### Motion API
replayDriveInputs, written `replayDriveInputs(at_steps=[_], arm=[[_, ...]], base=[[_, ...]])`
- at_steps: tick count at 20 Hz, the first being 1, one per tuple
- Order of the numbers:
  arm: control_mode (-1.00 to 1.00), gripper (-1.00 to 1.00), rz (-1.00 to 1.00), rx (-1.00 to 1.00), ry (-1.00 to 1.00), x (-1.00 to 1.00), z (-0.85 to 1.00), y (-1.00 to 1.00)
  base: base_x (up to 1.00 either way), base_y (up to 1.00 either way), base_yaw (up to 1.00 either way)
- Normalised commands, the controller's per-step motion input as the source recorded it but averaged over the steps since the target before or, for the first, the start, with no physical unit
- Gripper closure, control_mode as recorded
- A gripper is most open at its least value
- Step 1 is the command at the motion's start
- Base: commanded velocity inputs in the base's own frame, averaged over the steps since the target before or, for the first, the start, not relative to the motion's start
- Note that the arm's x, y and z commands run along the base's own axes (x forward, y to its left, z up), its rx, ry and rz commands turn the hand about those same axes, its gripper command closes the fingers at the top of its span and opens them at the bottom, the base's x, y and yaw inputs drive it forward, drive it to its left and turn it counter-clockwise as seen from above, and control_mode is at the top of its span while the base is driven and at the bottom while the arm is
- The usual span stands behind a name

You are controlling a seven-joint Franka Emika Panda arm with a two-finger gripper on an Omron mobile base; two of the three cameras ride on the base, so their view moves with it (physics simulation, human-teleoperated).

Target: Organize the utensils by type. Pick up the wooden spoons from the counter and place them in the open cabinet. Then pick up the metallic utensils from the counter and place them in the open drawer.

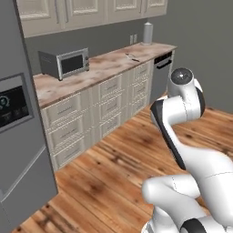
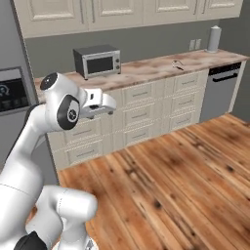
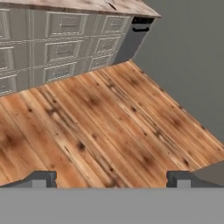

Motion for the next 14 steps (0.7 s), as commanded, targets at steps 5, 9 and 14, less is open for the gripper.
replayDriveInputs(at_steps=[5, 9, 14], arm=[[1.00, -1.00, 0.00, 0.00, 0.00, 0.00, 0.00, 0.00], [1.00, -1.00, 0.00, 0.00, 0.00, 0.00, 0.00, 0.00], [1.00, -1.00, 0.00, 0.00, 0.00, 0.00, 0.00, 0.00]], base=[[1.00, -0.25, 0.00], [1.00, -0.18, 0.00], [1.00, -0.23, 0.04]])
